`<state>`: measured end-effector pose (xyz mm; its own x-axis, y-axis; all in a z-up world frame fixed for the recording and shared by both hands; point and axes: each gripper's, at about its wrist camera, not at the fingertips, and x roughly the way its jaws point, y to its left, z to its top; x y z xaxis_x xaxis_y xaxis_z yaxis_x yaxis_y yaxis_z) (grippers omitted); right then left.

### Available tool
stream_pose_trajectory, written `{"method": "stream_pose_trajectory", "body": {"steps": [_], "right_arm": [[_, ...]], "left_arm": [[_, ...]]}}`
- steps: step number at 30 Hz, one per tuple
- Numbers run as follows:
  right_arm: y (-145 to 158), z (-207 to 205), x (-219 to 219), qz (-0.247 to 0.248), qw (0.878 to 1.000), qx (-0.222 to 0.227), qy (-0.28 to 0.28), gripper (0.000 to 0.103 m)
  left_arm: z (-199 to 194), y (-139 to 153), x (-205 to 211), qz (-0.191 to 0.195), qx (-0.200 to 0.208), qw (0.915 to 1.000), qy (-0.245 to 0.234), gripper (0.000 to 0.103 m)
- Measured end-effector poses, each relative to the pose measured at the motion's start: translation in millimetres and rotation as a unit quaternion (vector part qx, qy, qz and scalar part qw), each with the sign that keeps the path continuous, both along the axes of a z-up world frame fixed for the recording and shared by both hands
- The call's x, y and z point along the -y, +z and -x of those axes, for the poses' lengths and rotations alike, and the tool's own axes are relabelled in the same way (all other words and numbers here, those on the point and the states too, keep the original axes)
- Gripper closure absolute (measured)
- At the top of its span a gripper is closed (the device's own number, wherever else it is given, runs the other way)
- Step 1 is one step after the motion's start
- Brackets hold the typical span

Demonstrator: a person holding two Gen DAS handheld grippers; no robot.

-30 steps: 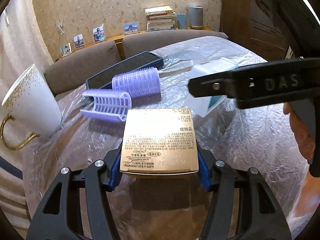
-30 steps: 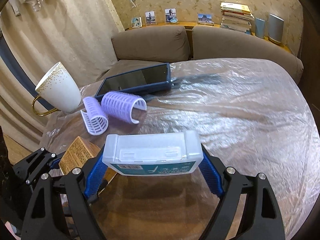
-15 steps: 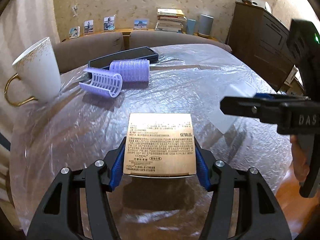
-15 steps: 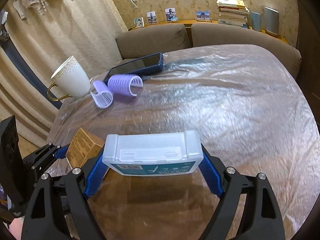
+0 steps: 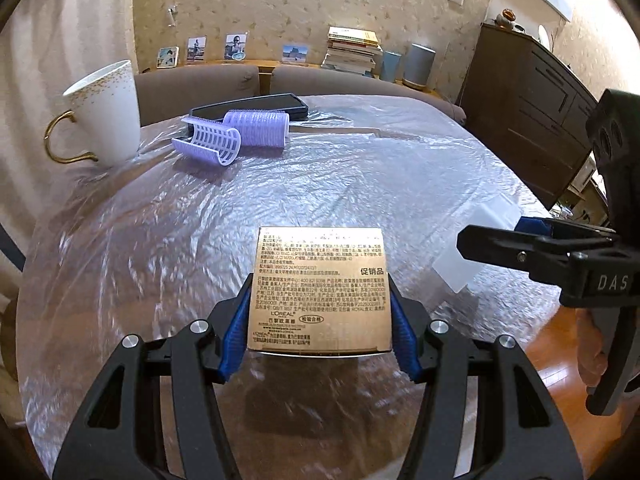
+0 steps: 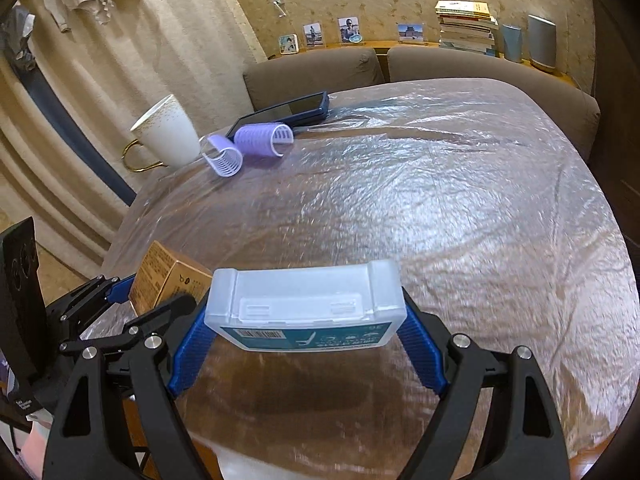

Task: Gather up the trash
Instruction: 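Lift the wooden box and white case and carry them toward the bin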

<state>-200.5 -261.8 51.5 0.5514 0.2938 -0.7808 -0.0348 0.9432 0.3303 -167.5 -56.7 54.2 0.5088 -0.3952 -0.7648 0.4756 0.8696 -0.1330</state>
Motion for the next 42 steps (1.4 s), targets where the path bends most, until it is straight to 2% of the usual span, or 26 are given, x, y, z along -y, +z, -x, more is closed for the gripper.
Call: {"method": "stream_pose_trajectory", "body": {"steps": [16, 28, 42], "right_arm": [[6.7, 74.2, 12.4, 0.003, 1.0, 0.002, 0.021, 0.021], [13.1, 127.9, 17.5, -0.006, 0.999, 0.002, 0.036, 0.021], [-6.8, 160.3, 7.6, -0.014, 0.998, -0.03, 0.049, 0.021]], "left_arm": [[63.2, 10.6, 1.1, 0.007, 0.002, 0.9997, 0.024, 0.043], [103.6, 11.9, 4.7, 0.009, -0.002, 0.9999, 0.013, 0.043], [138.8, -5.6, -5.5, -0.005, -0.024, 0.9997, 0.009, 0.043]]}}
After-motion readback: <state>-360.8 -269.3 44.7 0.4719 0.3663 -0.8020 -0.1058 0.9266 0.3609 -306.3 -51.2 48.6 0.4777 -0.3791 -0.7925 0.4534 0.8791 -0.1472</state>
